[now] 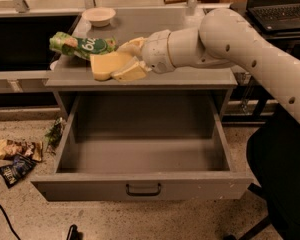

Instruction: Place sponge into top drawer

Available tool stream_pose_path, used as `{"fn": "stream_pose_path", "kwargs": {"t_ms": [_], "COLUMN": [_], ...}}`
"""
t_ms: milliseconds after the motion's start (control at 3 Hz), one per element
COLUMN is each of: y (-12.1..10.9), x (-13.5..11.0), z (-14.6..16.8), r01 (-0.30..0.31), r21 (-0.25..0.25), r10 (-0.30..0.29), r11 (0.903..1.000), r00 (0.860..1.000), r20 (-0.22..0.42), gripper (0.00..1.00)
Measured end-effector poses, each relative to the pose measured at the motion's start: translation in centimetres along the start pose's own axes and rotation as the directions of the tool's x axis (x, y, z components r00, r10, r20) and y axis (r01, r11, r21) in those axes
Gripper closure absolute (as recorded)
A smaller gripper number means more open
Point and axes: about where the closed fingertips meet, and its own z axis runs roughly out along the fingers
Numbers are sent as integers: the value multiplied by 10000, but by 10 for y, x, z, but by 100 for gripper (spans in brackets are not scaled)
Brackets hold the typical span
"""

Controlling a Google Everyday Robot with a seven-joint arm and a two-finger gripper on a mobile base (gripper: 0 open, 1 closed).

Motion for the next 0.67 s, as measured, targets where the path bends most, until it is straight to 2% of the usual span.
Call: {"fn": "stream_pose_path", "kwargs": {"t_ms": [333,667], "y": [0,20], "x": [0,3], "z": [0,30], "r01": [-4,-274], "r21": [-7,-543], "r10": [4,282], "r11": [10000,9981], "r00": [10000,9995], "r20": [2,140], "gripper": [100,100]}}
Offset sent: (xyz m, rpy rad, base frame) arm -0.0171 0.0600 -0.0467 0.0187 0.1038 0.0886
